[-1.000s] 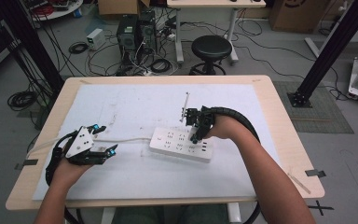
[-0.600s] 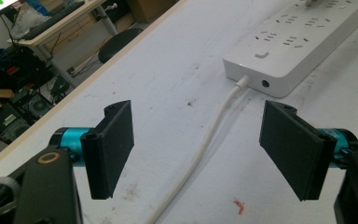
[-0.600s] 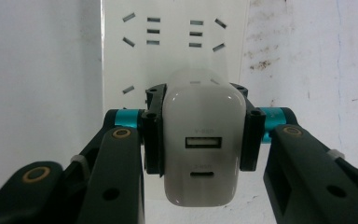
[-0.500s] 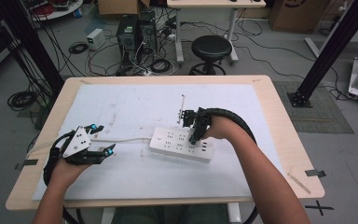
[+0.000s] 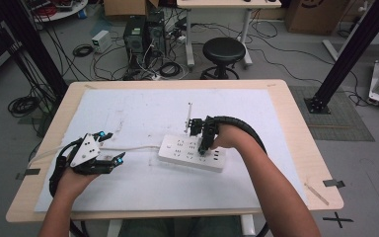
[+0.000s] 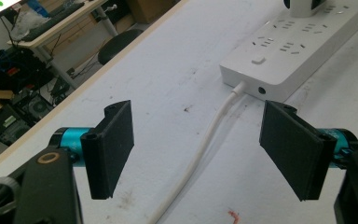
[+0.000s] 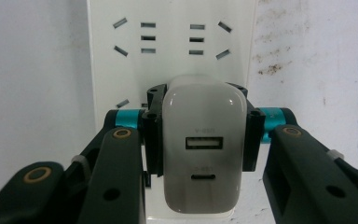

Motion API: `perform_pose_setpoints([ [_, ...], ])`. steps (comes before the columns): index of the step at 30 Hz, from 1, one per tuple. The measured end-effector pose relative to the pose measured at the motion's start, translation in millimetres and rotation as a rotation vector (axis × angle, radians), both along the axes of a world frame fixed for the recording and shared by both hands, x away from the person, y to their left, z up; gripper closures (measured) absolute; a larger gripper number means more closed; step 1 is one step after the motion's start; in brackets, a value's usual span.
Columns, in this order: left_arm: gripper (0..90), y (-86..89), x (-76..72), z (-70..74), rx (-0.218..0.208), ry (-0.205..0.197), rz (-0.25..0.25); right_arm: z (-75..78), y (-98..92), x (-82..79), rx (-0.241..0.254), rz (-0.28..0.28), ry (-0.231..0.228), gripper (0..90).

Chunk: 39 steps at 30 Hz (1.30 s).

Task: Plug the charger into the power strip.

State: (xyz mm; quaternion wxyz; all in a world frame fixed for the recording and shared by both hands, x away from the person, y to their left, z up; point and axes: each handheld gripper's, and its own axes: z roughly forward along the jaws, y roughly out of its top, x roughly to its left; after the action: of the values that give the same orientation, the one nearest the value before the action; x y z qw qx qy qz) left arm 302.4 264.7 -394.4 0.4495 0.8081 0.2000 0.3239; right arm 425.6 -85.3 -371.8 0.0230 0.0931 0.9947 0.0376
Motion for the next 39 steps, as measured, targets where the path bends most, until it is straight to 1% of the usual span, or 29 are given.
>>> perform_pose_setpoints([
  [1, 26.0, 0.1, 0.2, 0.3, 0.003, 0.000, 0.001, -0.2, -3.2, 2.0, 0.019, -0.004, 0.008, 63.7],
  [2, 26.0, -0.3, 0.3, 0.5, 0.001, 0.000, 0.001, -0.1, -4.0, 1.2, 0.023, -0.009, 0.010, 63.6],
  [4, 26.0, -0.4, 0.5, 1.1, 0.005, 0.001, -0.002, -0.3, -3.3, 1.4, 0.021, 0.001, 0.005, 63.5],
  [5, 26.0, -1.1, 1.5, 2.1, 0.011, 0.006, -0.008, 0.4, -3.5, 1.4, 0.024, -0.013, 0.005, 62.9],
  [7, 26.0, -1.4, 2.5, 2.5, 0.018, 0.007, -0.013, 0.2, -5.7, 0.9, 0.042, -0.012, 0.005, 62.1],
  [8, 26.0, -2.0, 3.2, 2.5, 0.016, 0.010, -0.014, 0.4, -7.2, 0.7, 0.053, -0.016, 0.002, 55.8],
  [9, 26.0, -2.1, 4.2, 3.2, 0.027, 0.009, -0.020, 1.3, -9.8, 0.4, 0.079, -0.044, -0.018, 46.4],
  [10, 26.0, -2.7, 5.0, 3.5, 0.028, 0.009, -0.020, 3.4, -13.5, 0.5, 0.118, -0.075, -0.017, 45.6],
  [11, 26.0, -3.4, 5.9, 3.8, 0.026, 0.010, -0.019, 6.0, -16.8, -1.4, 0.156, -0.091, -0.014, 44.4],
  [12, 26.0, -3.9, 6.8, 4.4, 0.030, 0.014, -0.026, 9.4, -20.5, -3.5, 0.188, -0.100, -0.038, 41.3],
  [13, 26.0, -4.9, 7.4, 4.6, 0.027, 0.015, -0.032, 13.0, -24.6, -4.7, 0.229, -0.118, -0.052, 40.8],
  [14, 26.0, -6.0, 7.7, 4.9, 0.023, 0.014, -0.035, 16.2, -28.8, -6.3, 0.268, -0.128, -0.050, 40.4],
  [15, 26.0, -6.8, 8.0, 5.3, 0.027, 0.015, -0.039, 18.9, -32.7, -8.1, 0.294, -0.132, -0.066, 37.6],
  [16, 26.0, -7.3, 8.2, 5.9, 0.027, 0.017, -0.043, 21.1, -36.2, -9.5, 0.321, -0.148, -0.087, 35.1],
  [17, 26.0, -7.6, 8.4, 6.7, 0.027, 0.017, -0.048, 23.3, -40.0, -11.5, 0.354, -0.173, -0.087, 34.5],
  [18, 26.0, -8.0, 8.3, 7.6, 0.023, 0.015, -0.047, 25.1, -43.7, -13.0, 0.389, -0.179, -0.090, 32.8],
  [21, 26.0, -6.5, 8.5, 11.7, 0.018, 0.009, -0.053, 30.3, -54.7, -20.5, 0.495, -0.220, -0.118, 30.2],
  [23, 26.0, -5.2, 8.8, 14.8, 0.008, 0.006, -0.056, 32.7, -61.4, -25.4, 0.553, -0.246, -0.129, 27.8],
  [26, 26.0, -4.2, 9.2, 19.3, -0.009, -0.001, -0.063, 35.8, -70.2, -33.1, 0.618, -0.270, -0.160, 24.6],
  [29, 26.0, -3.6, 8.7, 24.0, -0.021, -0.007, -0.073, 39.0, -78.6, -41.2, 0.652, -0.298, -0.187, 22.0],
  [30, 26.0, -3.8, 8.7, 24.7, -0.018, -0.009, -0.076, 39.9, -81.1, -43.3, 0.664, -0.302, -0.185, 22.0],
  [31, 26.0, -4.0, 8.7, 25.7, -0.013, -0.012, -0.078, 40.5, -83.1, -44.8, 0.671, -0.302, -0.192, 22.0],
  [32, 26.0, -4.1, 8.8, 26.5, -0.012, -0.012, -0.082, 41.4, -85.5, -47.2, 0.681, -0.305, -0.204, 21.5],
  [34, 26.0, -3.7, 9.2, 28.6, -0.014, -0.011, -0.093, 42.5, -89.9, -50.8, 0.707, -0.312, -0.206, 20.8],
  [36, 26.0, -2.7, 9.5, 30.4, -0.028, -0.010, -0.096, 43.6, -96.4, -55.2, 0.731, -0.321, -0.220, 20.5],
  [37, 26.0, -1.8, 9.9, 31.2, -0.027, -0.009, -0.100, 43.6, -100.7, -57.4, 0.751, -0.329, -0.219, 20.5],
  [38, 26.0, -1.3, 10.3, 31.2, -0.044, -0.005, -0.103, 43.5, -103.6, -58.6, 0.765, -0.335, -0.218, 20.3],
  [39, 26.0, -0.2, 10.7, 31.4, -0.049, -0.004, -0.107, 42.7, -107.5, -60.2, 0.788, -0.340, -0.222, 20.1],
])
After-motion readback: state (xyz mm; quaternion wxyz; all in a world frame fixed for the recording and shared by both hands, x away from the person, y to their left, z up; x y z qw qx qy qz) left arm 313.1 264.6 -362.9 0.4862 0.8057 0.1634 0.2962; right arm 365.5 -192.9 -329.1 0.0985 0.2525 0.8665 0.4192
